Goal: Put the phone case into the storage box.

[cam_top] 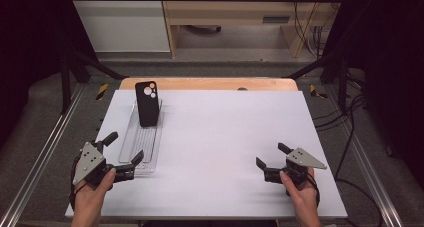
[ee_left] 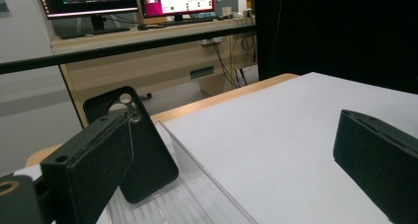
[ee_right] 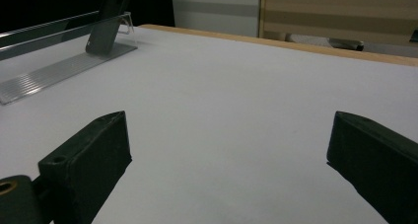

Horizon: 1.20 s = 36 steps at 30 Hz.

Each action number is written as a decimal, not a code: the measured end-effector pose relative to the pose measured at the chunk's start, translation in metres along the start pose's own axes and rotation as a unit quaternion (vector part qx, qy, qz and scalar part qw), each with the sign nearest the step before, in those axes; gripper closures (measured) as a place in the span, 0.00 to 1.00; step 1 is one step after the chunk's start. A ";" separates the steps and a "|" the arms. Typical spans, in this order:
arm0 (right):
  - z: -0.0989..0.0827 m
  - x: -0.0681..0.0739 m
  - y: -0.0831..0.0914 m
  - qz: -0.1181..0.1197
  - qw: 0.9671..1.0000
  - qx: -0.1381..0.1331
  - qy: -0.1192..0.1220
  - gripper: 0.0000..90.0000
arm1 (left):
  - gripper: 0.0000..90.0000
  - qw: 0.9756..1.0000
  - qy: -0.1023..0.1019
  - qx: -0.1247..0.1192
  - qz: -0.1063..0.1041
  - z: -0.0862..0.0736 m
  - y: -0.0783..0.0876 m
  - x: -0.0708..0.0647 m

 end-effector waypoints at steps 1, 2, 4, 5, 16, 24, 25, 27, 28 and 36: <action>0.000 0.000 0.000 -0.001 1.000 -0.001 -0.001 0.04 | 0.01 1.000 -0.007 0.003 0.002 -0.002 0.001 0.001; 0.001 -0.001 0.000 -0.005 1.000 -0.005 0.001 0.04 | 0.01 1.000 -0.014 0.008 0.006 -0.004 0.001 0.002; 0.002 -0.001 0.001 -0.008 1.000 -0.011 0.002 0.04 | 0.01 1.000 -0.013 0.001 0.001 -0.007 0.002 0.003; 0.002 -0.001 0.001 -0.009 1.000 -0.012 0.003 0.04 | 0.01 1.000 -0.011 0.000 -0.001 -0.008 0.003 0.003; 0.005 -0.005 0.002 -0.018 0.999 -0.027 0.000 0.06 | 0.01 1.000 -0.003 0.005 -0.012 -0.022 0.000 -0.002; 0.008 -0.004 0.005 -0.018 0.999 -0.036 0.002 0.06 | 0.01 1.000 0.005 -0.004 -0.011 -0.032 0.003 -0.001; 0.008 -0.003 0.005 -0.017 0.999 -0.038 0.003 0.06 | 0.01 1.000 0.007 -0.005 -0.010 -0.033 0.003 0.000; 0.009 -0.002 0.006 -0.015 0.999 -0.040 0.003 0.06 | 0.01 1.000 0.011 -0.007 -0.008 -0.035 0.004 0.001; 0.009 -0.002 0.006 -0.014 0.999 -0.043 0.005 0.05 | 0.01 1.000 0.014 -0.009 -0.008 -0.036 0.005 0.001; 0.012 -0.007 0.015 -0.028 0.997 -0.070 0.021 0.06 | 0.01 0.999 0.036 -0.015 -0.002 -0.041 0.008 0.005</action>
Point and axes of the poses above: each handheld gripper's, and its own axes: y roughly backward along the jaws, z roughly out of its top, x roughly to its left, the point moved 9 cm from there along -y, roughly forward along the jaws, and after that the axes turned 13 degrees about -z, right-handed, at the moved point
